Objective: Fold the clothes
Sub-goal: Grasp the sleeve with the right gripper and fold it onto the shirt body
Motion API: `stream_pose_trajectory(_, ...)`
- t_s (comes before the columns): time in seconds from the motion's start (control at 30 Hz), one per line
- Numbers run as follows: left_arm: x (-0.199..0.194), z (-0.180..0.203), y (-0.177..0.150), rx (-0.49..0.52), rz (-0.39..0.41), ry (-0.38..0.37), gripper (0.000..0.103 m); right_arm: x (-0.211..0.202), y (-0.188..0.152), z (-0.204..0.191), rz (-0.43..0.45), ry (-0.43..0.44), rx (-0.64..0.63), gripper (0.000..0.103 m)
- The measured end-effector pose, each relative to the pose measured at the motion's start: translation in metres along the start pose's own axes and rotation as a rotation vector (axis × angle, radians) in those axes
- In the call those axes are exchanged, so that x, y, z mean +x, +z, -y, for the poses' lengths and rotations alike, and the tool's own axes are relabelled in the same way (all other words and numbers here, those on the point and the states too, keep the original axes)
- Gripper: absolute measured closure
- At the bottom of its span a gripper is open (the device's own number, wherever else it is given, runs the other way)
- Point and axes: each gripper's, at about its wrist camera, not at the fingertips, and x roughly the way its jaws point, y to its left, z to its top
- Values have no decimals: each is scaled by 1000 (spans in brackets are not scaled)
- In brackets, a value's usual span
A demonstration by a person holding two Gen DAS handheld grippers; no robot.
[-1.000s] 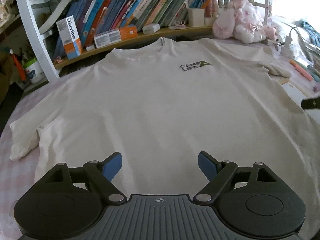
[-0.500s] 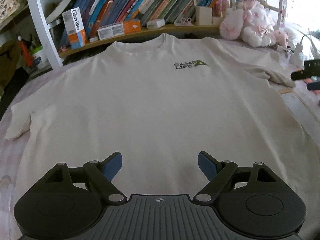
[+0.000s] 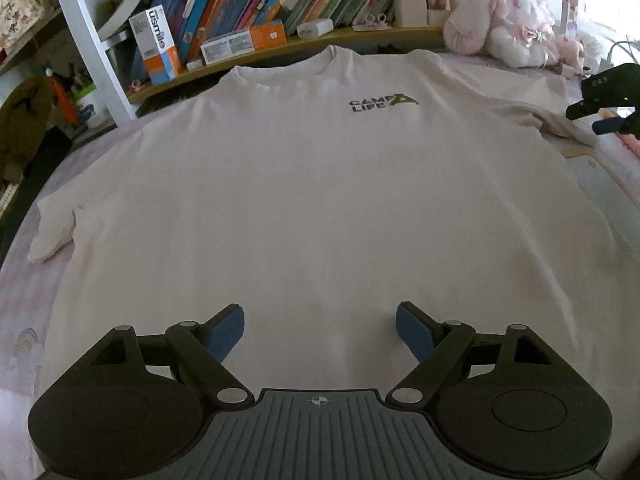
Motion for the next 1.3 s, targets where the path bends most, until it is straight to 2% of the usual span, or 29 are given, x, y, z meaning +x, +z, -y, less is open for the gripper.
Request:
stream_pose_trajectory(0.13, 1, -2, -1, 0, 5, -10, 17, 7, 1, -3, 11, -30, -45, 91)
stream_pose_trajectory(0.2, 1, -3, -1, 8, 4, -18, 17, 8, 3, -1, 1, -19, -40, 95)
stream_pose_trajectory(0.33, -1, -7, 1, 22, 20, -30, 17, 8, 14, -1, 5, -30, 10, 98)
stream_pose_trajectory(0.47, -5, -16, 3, 12, 41, -42, 17, 2, 32, -34, 85, -26, -70, 98)
stream_pose_trajectory(0.63, -4, -31, -2, -25, 31, -35, 17, 2, 37, -121, 138, 75, -324, 98)
stream_pose_trajectory(0.7, -4, -37, -4, -39, 27, -33, 17, 3, 25, -149, 93, 157, -420, 98)
stream_pose_trajectory(0.77, -4, -43, -5, -54, 23, -30, 17, 6, 10, -169, 23, 241, -488, 96)
stream_pose_trajectory(0.8, -4, -46, -6, -61, 21, -29, 17, 8, 2, -179, -12, 283, -522, 83)
stream_pose_trajectory(0.83, -4, -48, -7, -69, 19, -28, 17, 9, -5, -189, -47, 326, -555, 59)
stream_pose_trajectory(0.87, -4, -50, -8, -69, 20, -28, 17, 10, -12, -197, -77, 365, -578, 54)
stream_pose_trajectory(0.93, -4, -51, -9, -69, 21, -31, 17, 5, -20, -188, -96, 410, -531, 55)
stream_pose_trajectory(1.07, -1, -51, -9, -75, 17, -36, 17, -5, -30, -171, -170, 443, -497, 54)
stream_pose_trajectory(1.3, -2, -51, -12, -84, 20, -42, 17, -15, -45, -151, -170, 383, -545, 54)
